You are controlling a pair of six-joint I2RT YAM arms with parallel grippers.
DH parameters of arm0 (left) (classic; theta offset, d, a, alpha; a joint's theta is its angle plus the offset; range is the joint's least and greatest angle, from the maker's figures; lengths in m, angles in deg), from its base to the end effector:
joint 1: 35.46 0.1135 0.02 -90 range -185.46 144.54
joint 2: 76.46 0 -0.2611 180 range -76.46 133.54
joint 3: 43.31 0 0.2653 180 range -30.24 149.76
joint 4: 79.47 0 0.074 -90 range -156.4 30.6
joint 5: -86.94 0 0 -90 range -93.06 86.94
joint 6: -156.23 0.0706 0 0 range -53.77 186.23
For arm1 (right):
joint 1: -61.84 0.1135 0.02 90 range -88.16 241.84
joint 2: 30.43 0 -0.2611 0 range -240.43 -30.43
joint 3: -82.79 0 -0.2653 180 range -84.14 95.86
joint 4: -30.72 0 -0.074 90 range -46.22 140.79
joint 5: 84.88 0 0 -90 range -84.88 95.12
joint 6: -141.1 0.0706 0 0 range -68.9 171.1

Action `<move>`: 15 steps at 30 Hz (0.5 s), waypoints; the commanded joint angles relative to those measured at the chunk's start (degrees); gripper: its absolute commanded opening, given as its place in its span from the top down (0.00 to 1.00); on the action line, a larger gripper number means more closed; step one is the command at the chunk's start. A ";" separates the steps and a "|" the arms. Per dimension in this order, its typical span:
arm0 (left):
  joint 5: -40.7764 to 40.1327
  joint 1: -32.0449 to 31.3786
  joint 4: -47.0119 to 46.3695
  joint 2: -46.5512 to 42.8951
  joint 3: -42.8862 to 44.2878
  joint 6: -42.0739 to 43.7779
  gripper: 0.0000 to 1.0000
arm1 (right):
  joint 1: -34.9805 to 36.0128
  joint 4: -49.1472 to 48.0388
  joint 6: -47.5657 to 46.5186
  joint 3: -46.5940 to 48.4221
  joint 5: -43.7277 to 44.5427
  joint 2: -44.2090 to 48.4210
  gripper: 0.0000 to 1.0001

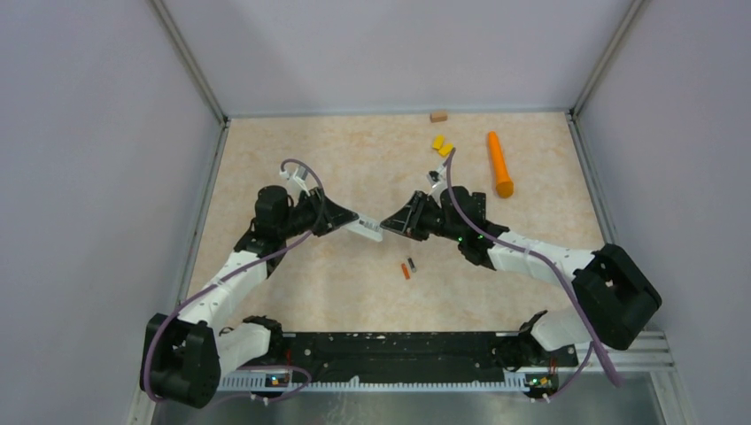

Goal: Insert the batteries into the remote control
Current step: Remove the battery cover from the remote control.

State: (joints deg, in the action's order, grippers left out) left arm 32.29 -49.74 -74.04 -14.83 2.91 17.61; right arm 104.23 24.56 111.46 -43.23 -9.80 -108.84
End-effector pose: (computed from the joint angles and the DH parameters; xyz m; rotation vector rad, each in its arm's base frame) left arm 0.2561 -0.1073 0.2259 -0.1750 2.0925 -1.2952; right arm 0.2419 0.2454 0.2150 0.1350 2.1595 1.3927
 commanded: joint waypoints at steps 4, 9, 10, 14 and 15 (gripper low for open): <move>-0.87 -0.05 -4.79 -0.73 -1.71 -0.71 1.00 | 0.61 -7.09 1.78 -1.81 -1.99 -4.63 0.71; -0.17 -0.04 -7.52 -0.64 -3.27 -1.62 1.00 | 0.55 -13.33 4.23 -3.21 -4.04 -7.46 0.75; 0.01 -0.05 -8.24 -0.44 -3.58 -1.99 1.00 | 0.51 -13.63 4.50 -3.21 -4.33 -7.80 0.77; 0.81 -0.09 -10.71 0.15 -3.88 -2.88 1.00 | 0.51 -13.02 4.05 -2.70 -4.42 -8.30 0.87; 0.79 -0.10 -10.87 0.33 -3.92 -2.77 1.00 | 0.56 -12.58 3.72 -2.49 -4.34 -8.33 0.89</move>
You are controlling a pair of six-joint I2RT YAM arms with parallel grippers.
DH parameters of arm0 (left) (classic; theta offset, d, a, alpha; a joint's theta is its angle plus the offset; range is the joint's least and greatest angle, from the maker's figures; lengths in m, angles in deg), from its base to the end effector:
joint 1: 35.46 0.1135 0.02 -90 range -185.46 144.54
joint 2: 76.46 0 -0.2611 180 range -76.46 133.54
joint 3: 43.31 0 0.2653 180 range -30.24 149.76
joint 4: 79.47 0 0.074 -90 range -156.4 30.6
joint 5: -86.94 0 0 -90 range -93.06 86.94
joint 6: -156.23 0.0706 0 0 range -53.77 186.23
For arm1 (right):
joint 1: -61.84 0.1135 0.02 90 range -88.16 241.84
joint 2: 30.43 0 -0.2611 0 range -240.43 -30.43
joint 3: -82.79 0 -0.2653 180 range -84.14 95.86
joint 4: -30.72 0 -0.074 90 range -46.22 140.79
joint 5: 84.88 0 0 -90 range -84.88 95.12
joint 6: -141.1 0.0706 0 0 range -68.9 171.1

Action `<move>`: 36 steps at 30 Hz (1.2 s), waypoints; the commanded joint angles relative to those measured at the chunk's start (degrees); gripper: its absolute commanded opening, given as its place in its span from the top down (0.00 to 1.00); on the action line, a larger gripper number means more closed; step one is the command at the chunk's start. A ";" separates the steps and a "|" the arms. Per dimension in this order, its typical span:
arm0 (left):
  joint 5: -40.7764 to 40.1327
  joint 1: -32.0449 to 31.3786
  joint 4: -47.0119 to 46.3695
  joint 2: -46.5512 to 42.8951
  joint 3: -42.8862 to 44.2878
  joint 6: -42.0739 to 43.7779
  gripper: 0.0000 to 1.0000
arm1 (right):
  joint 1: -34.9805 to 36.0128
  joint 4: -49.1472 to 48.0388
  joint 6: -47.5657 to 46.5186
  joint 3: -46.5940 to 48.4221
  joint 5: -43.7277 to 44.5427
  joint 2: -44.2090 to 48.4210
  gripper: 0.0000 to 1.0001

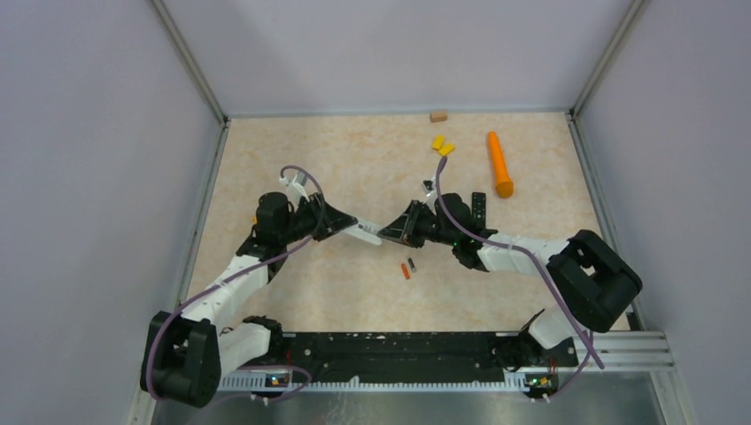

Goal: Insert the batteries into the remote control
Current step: Remove the battery cover from the remote control.

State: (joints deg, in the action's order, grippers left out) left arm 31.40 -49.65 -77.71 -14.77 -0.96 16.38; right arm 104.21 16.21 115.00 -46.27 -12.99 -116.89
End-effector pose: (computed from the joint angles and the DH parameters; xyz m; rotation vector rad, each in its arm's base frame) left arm 0.2518 -0.1049 0.2079 -0.2137 2.0967 -1.2918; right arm 0.2449 0.2531 0.1694 0.1772 2.2435 1.4438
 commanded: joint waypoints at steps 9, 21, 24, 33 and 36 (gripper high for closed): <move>3.05 -0.14 -7.89 -0.12 0.07 -2.31 1.00 | 0.61 -0.78 -0.62 1.76 0.53 -0.16 0.80; 6.55 -0.13 -8.68 -3.21 0.34 -5.31 1.00 | 0.54 -4.69 0.56 1.42 0.25 -0.33 0.89; 6.95 -0.16 -8.86 -3.33 0.17 -5.67 1.00 | 0.59 -5.37 1.06 1.53 -0.37 -0.70 0.91; 8.06 -0.14 -9.89 -3.88 -0.23 -6.87 1.00 | 0.56 -3.93 0.80 2.25 0.39 -0.47 0.93; 7.12 -0.20 -9.75 -4.44 -0.19 -6.98 1.00 | 0.54 -0.37 -0.60 2.55 2.03 0.80 0.87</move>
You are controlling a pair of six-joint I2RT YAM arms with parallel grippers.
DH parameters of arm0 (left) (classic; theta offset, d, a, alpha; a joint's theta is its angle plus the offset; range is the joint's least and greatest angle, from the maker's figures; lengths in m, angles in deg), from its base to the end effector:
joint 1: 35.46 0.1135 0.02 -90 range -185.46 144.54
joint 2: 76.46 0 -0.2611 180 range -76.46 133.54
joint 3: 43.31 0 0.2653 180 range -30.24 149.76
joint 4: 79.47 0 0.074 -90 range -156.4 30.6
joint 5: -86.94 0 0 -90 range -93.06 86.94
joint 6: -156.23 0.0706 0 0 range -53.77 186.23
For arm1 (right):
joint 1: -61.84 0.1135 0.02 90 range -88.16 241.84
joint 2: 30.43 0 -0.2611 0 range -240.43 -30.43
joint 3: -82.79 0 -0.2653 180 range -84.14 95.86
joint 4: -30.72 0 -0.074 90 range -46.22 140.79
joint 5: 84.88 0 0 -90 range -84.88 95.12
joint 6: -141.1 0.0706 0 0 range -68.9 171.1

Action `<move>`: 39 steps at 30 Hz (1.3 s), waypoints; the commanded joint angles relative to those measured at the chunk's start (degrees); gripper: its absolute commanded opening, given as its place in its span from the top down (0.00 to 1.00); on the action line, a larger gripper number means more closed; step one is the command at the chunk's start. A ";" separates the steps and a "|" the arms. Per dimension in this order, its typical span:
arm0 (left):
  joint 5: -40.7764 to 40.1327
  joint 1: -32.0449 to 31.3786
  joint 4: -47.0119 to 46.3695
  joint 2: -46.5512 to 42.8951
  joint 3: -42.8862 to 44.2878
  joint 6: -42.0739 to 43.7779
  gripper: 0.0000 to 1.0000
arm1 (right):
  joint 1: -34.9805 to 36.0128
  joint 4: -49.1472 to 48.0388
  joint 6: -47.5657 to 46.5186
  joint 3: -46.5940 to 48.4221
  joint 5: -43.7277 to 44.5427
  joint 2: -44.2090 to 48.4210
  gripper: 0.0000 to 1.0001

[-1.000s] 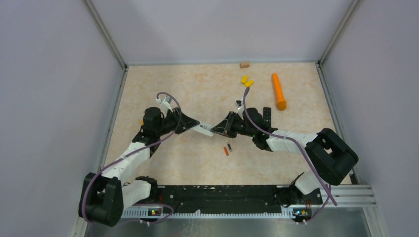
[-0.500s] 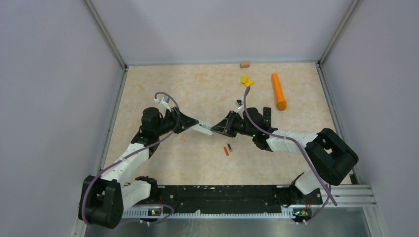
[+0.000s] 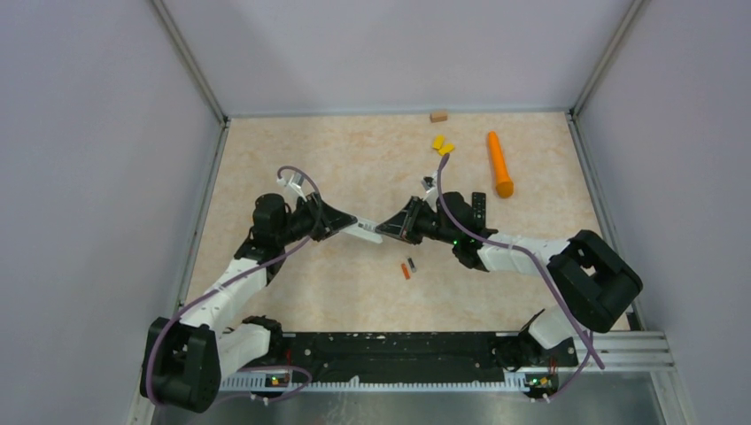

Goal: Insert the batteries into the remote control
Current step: Remove the battery cover from the remote control.

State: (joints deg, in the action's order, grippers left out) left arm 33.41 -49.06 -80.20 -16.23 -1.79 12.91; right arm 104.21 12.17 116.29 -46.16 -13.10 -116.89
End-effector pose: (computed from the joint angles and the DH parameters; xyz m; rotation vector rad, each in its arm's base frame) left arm 0.2487 -0.1033 0.2147 -0.2305 2.0571 -1.3600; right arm 0.2475 0.2556 0.1795 0.1758 2.1728 1.5006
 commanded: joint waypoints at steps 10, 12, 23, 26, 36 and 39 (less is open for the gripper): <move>1.54 -0.72 -3.31 -3.73 1.33 -0.53 1.00 | 0.54 4.63 -2.79 1.22 3.45 3.81 0.82; 1.36 -0.72 -3.07 -3.64 1.34 -0.47 1.00 | 0.54 4.75 -2.79 1.27 3.37 3.58 0.83; 0.15 -0.72 -3.28 -3.61 1.27 -0.56 1.00 | 0.57 5.87 -3.93 2.53 2.31 2.77 0.83; 1.84 -0.72 -5.17 -3.22 1.18 -2.03 1.00 | 0.58 4.30 -3.67 2.54 1.43 1.83 0.83; 6.93 -0.73 -10.23 -2.96 0.61 -5.85 1.00 | 0.52 0.86 -1.40 1.80 0.09 -0.09 0.90; 8.53 -0.73 -12.95 -2.99 0.15 -8.94 1.00 | 0.52 -9.76 2.79 -1.20 -2.09 -0.31 0.91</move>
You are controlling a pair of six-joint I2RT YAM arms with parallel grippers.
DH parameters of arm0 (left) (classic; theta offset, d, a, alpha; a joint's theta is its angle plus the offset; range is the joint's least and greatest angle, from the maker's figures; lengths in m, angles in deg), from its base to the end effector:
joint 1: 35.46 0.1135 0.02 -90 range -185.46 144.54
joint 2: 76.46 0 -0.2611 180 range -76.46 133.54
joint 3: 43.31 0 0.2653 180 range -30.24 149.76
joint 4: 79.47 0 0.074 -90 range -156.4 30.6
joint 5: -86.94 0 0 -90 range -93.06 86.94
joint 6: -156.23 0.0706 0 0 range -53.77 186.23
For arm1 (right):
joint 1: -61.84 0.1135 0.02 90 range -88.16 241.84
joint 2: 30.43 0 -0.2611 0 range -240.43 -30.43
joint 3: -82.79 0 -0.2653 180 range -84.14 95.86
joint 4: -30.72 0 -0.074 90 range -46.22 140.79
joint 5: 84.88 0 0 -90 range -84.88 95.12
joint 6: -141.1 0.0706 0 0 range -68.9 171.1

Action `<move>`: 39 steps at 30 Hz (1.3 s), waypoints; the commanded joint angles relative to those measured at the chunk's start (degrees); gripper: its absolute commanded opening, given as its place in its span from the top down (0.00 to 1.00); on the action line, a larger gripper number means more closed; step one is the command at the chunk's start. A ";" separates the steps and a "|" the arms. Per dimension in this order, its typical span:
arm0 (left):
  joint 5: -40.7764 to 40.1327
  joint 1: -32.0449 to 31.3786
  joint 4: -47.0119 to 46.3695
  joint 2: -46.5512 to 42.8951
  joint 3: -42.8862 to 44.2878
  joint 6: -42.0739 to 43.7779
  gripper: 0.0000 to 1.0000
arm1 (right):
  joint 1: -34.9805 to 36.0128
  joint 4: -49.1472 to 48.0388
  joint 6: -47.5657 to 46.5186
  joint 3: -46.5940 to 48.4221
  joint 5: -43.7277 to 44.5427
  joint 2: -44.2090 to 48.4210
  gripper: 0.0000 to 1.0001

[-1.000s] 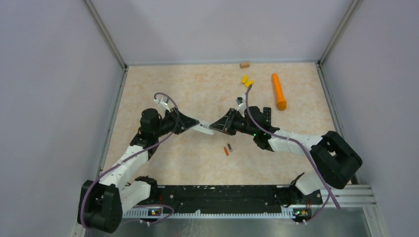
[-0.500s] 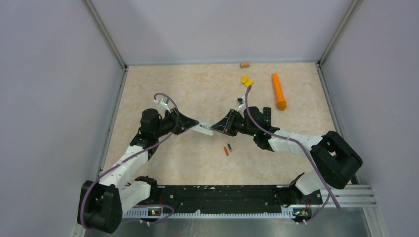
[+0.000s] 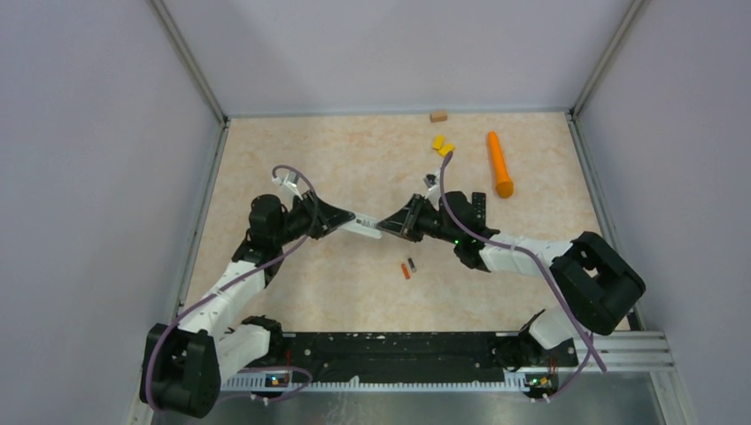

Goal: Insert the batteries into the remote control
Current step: Remove the battery cover from the remote control.

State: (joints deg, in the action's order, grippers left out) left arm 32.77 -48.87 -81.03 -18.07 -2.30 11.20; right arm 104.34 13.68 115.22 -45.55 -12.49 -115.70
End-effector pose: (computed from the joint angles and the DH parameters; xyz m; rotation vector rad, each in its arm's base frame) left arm 0.2459 -0.1011 0.2208 -0.2509 2.0217 -1.3704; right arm 0.2472 0.2555 0.1866 0.1594 2.1602 1.4859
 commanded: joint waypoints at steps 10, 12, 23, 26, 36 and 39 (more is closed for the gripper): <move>13.99 -0.99 -15.18 -1.94 0.00 -12.83 1.00 | 0.30 -35.91 13.09 -6.70 -8.38 -3.28 0.96; 14.37 -1.00 -15.57 -2.24 0.08 -13.29 1.00 | 0.30 -38.74 14.43 -7.06 -8.72 -3.89 0.98; 11.61 -1.00 -1.64 -0.06 3.46 -3.18 1.00 | 0.30 -50.07 13.93 -6.19 -10.60 -5.23 1.00; 7.74 -1.00 6.26 0.39 5.70 2.09 1.00 | 0.22 -48.23 12.64 -5.82 -10.14 -4.57 0.99; 4.20 -1.00 12.20 3.27 7.24 5.28 1.00 | -1.57 -45.50 10.99 -7.15 -8.22 -6.23 0.99; 3.09 -1.00 13.40 3.71 7.83 5.81 1.00 | -2.04 -40.38 8.92 -7.61 -6.48 -6.76 0.99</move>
State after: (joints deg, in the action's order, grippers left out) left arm 35.02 -49.59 -68.44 -14.29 4.24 15.42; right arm 102.31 -28.62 127.52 -54.05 -19.99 -121.41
